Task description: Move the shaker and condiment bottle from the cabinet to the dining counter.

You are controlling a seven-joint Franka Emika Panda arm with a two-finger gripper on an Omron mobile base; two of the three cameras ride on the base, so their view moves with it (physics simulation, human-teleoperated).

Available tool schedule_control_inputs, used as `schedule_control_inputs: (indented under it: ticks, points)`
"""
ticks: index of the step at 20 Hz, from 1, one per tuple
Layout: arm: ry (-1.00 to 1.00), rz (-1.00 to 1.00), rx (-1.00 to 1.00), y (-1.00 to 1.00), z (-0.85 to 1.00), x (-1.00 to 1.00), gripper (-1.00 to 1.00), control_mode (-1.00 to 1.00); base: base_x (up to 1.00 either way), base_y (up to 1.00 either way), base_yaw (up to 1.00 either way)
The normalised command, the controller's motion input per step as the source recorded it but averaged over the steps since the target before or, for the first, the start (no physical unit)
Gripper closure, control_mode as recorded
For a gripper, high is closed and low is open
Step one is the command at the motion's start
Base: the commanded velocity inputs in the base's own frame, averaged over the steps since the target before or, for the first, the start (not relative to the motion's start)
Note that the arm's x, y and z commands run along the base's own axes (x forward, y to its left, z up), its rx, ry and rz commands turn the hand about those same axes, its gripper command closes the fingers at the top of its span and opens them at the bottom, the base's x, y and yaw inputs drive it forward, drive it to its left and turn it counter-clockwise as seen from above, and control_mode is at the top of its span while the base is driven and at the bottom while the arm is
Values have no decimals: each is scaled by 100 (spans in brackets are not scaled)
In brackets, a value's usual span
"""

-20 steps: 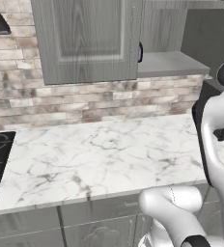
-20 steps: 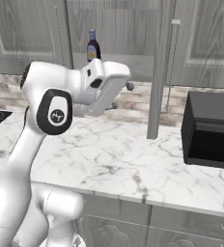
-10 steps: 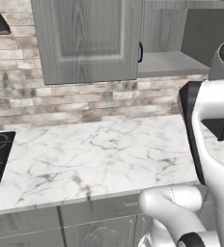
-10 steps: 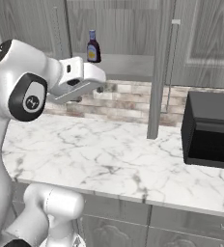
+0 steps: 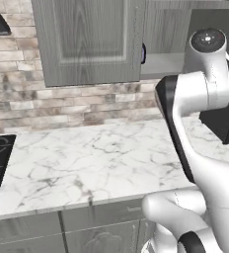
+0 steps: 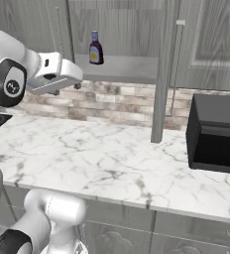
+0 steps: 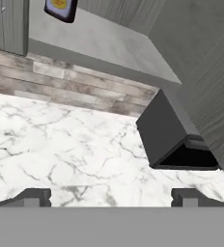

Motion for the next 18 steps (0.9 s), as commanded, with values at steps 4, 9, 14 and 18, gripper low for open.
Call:
schedule_control_inputs:
  ticks: [4,9,14,18]
  points:
    - [-4,0,1,66,0,29,-100,-100,0,0,0]
    - [-6,0,6,39,2,35,-100,-100,0,0,0]
    - [-12,0,10,36,8,36,-100,-100,0,0,0]
    - [-13,0,12,35,12,37,-100,-100,0,0,0]
